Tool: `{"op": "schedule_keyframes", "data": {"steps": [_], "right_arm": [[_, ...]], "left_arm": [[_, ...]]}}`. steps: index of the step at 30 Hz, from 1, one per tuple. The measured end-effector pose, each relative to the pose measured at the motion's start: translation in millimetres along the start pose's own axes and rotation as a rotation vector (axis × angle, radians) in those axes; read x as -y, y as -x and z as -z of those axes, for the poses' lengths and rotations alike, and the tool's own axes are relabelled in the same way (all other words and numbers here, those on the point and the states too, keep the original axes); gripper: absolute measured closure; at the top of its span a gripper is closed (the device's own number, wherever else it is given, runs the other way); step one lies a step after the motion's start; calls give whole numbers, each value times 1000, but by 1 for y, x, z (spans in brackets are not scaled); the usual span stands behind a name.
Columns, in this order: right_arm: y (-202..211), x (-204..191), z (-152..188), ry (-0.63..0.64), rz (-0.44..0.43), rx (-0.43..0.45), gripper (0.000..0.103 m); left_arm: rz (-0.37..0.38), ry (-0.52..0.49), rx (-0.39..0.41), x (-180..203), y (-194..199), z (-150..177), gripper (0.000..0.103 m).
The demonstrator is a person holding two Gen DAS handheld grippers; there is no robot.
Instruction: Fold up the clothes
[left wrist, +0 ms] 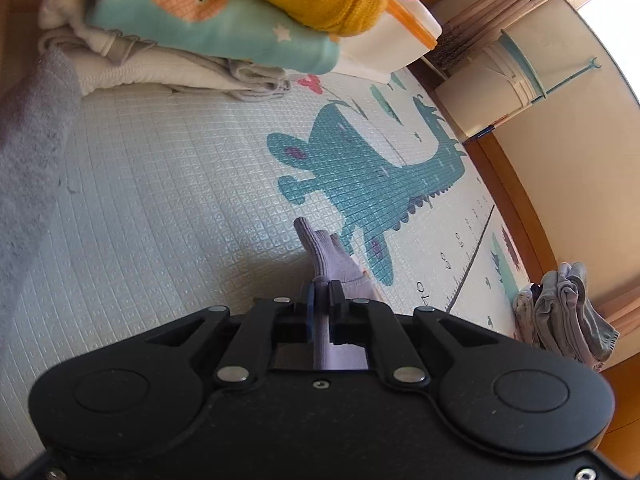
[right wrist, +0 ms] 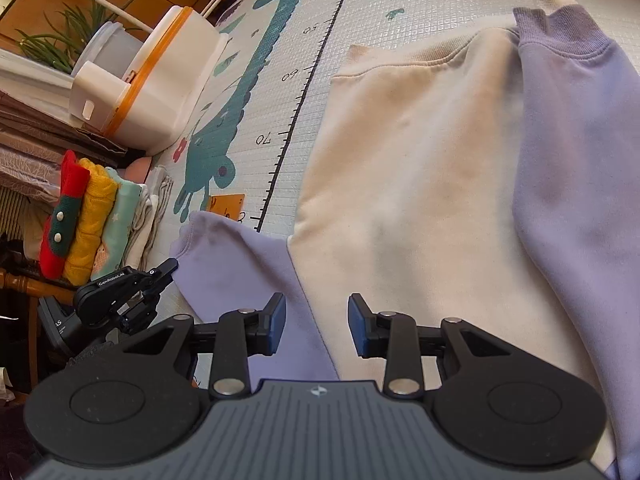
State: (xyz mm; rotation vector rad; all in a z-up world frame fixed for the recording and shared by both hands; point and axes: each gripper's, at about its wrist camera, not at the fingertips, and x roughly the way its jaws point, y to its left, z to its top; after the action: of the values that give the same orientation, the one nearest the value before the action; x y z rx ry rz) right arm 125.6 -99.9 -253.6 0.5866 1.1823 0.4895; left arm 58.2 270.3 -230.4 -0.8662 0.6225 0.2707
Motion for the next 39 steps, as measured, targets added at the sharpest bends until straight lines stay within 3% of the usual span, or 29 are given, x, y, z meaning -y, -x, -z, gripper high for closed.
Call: {"op": "schedule_keyframes", "data": {"steps": [6, 13, 17, 21, 30, 34, 36, 37, 39], "right_arm": [[12, 6, -4, -84, -56, 48, 66], [36, 23, -7, -265, -244, 164, 56], [42, 40, -7, -364, -311, 209, 46], [38, 54, -6, -407, -309, 210, 41], [16, 55, -15, -343, -274, 139, 37], [10, 50, -21, -311, -262, 116, 49], [9, 49, -21, -293, -233, 102, 64], [8, 49, -20, -288, -218, 99, 65], [6, 49, -17, -278, -190, 94, 86]], "left_arm": [[115, -242, 19, 81, 22, 19, 100], [148, -708, -54, 168, 19, 102, 99], [152, -906, -109, 183, 10, 150, 99], [157, -1051, -142, 186, 5, 182, 100], [190, -1385, -126, 190, 8, 229, 100], [197, -1433, -117, 186, 9, 235, 100], [199, -1444, -116, 185, 9, 235, 100], [200, -1447, -116, 185, 10, 235, 100], [206, -1448, -123, 183, 12, 233, 100]]}}
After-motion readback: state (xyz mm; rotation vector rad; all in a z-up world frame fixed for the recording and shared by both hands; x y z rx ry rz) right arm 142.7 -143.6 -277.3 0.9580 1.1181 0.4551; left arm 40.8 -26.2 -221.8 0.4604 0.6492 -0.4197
